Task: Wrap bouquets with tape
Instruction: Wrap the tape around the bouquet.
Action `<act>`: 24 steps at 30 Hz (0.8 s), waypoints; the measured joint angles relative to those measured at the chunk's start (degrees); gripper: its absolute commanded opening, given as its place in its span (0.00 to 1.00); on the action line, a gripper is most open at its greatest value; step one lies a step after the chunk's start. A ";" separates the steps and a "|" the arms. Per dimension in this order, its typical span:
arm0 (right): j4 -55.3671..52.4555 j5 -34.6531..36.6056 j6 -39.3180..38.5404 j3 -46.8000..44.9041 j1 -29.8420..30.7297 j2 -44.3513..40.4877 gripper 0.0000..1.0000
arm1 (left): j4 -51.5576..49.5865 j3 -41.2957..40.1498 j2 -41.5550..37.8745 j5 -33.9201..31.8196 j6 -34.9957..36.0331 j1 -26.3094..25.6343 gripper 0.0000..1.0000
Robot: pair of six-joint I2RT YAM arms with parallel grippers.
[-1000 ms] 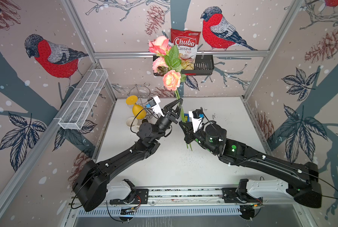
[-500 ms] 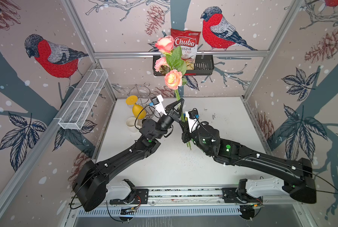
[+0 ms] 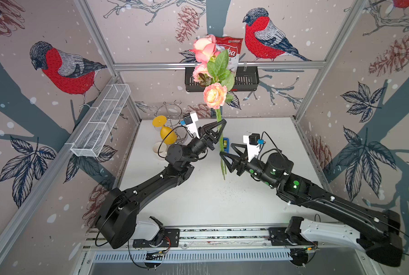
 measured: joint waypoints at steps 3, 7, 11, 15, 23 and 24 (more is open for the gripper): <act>2.67 -5.33 0.50 -0.24 -0.81 -0.48 0.84 | 3.76 0.81 0.50 2.67 -1.25 0.07 0.00; 4.04 -8.50 1.55 0.04 -2.47 0.96 0.80 | 7.15 1.55 1.03 5.22 -2.84 -0.04 0.00; 4.15 -10.14 1.55 1.03 -3.28 3.48 0.68 | 8.28 2.69 1.27 6.80 -3.93 -0.66 0.00; 5.01 -10.75 1.25 1.51 -3.32 4.81 0.41 | 8.33 3.28 1.25 7.10 -4.22 -0.83 0.00; 3.17 -8.92 -3.63 3.80 -0.92 5.73 0.00 | 3.23 2.56 -0.96 5.07 -0.52 -0.83 0.31; 2.64 -7.06 -4.33 3.98 -0.24 5.70 0.00 | 1.90 2.12 -1.81 4.68 0.81 -0.83 0.41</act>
